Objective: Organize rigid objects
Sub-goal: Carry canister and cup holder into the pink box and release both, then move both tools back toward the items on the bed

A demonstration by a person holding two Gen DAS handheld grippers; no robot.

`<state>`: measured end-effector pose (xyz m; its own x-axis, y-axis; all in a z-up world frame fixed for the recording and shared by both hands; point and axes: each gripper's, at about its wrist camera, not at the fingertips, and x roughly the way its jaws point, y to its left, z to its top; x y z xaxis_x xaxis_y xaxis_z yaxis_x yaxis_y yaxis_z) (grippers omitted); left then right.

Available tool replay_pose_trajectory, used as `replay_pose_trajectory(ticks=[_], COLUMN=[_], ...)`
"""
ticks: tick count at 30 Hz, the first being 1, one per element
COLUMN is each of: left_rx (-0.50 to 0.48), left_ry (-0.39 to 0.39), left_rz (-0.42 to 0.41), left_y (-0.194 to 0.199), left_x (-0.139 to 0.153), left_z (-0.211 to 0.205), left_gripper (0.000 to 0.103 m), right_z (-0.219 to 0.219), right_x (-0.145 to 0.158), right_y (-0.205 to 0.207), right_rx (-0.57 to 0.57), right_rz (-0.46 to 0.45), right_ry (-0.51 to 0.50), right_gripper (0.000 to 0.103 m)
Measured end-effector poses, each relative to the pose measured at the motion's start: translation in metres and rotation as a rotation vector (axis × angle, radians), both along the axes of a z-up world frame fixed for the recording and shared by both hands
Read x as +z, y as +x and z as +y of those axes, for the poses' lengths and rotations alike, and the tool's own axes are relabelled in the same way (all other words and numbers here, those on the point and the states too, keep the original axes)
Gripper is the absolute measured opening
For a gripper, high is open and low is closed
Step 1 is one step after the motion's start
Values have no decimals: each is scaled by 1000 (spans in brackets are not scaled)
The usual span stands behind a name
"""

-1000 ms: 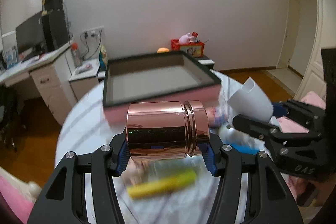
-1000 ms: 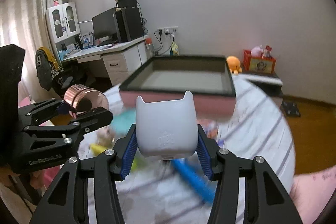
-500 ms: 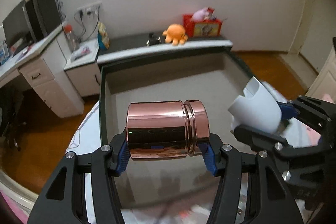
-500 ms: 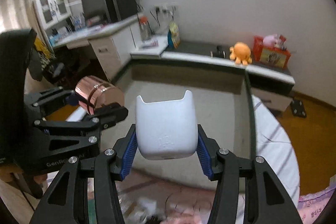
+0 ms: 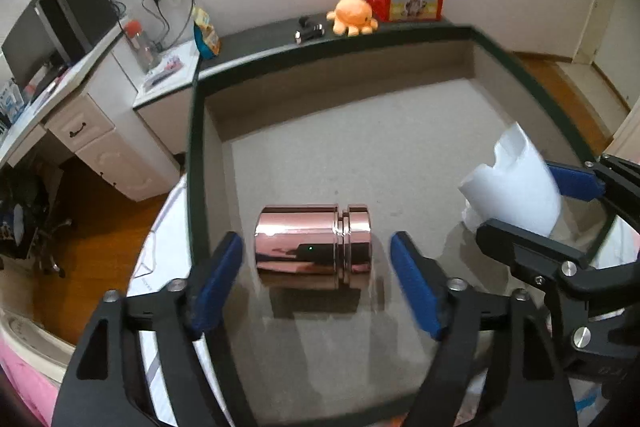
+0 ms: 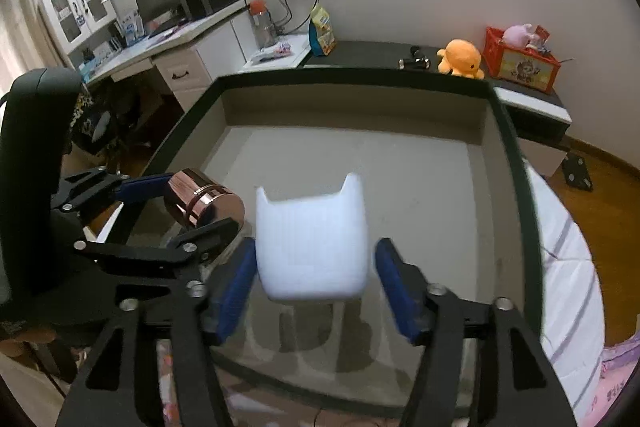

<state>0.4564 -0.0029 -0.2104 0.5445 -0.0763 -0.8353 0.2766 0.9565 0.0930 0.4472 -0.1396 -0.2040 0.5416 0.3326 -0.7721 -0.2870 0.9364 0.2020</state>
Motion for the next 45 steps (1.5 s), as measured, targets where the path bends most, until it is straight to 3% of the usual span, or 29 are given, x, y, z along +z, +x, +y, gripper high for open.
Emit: replay_pose_trajectory(ticks=[3,7,11,13,15,18,22,29,32,45], left_rx=[16,37,88,103,114,149,217,236,225,177], left_ry=[-27,-66,-85,-101,-123,-132,-159,-200,-178,-117], left_rz=[-62,-166,-343,-426,-499,-588,-661,-654,-655,-554], left_y=[-21,-63,-132,-170,-209,-259,-306,-352,-360,-344], left_x=[21,53,85,99,108,116,115,97,94,62], left_z=[9,25,37,40,43,45,49,50,48,35], left_gripper=[87,90,102,102,103,103,103,103,103,103], right_z=[-6,-11,-19,-25,-29,-35,-35,-31,-39,-54], right_x=[13,36,66,82,94,107,115,104,98,72], right_y=[-18,-56,-107,-142,-173,-220,-279,-339,-351,-343], right_rx=[-17,-19,-44,-63,-75,-110,-136,-216,-235,-264], right_rz=[-35,-109,-227,-299,-362,-448,-563,-652,-636,-552], right_ry=[18,35,52,60,68,76,58,-71,-52,-51], right_gripper=[78,80,81,82,84,103,103,103,103,103])
